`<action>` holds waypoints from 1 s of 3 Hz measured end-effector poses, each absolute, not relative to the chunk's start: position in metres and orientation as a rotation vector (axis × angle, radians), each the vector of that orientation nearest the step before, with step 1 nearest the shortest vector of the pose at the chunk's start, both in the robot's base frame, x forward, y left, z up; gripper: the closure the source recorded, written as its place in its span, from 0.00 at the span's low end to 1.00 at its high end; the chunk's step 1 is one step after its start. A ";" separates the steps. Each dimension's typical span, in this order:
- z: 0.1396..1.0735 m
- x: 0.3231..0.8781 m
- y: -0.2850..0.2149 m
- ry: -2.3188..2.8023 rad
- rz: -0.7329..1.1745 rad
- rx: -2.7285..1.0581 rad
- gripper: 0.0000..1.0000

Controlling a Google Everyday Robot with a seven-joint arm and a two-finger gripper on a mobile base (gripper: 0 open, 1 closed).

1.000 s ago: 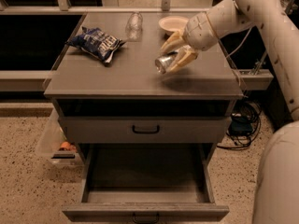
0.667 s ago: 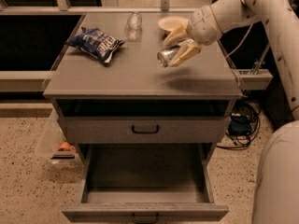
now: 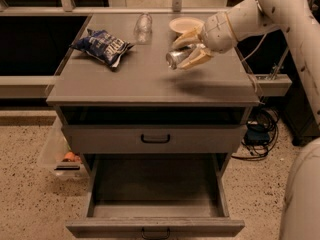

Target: Pick redbull can from middle drawer and place on counter

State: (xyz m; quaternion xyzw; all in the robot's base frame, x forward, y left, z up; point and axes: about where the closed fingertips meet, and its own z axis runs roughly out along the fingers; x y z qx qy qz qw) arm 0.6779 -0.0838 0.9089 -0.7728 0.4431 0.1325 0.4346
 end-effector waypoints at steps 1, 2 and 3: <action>0.906 0.678 -0.084 1.106 0.332 -1.921 0.10; 0.906 0.678 -0.084 1.106 0.332 -1.921 0.00; 0.906 0.678 -0.084 1.106 0.332 -1.921 0.00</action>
Offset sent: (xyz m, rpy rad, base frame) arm -0.0001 0.0000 -0.0028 0.0018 0.0026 -0.0022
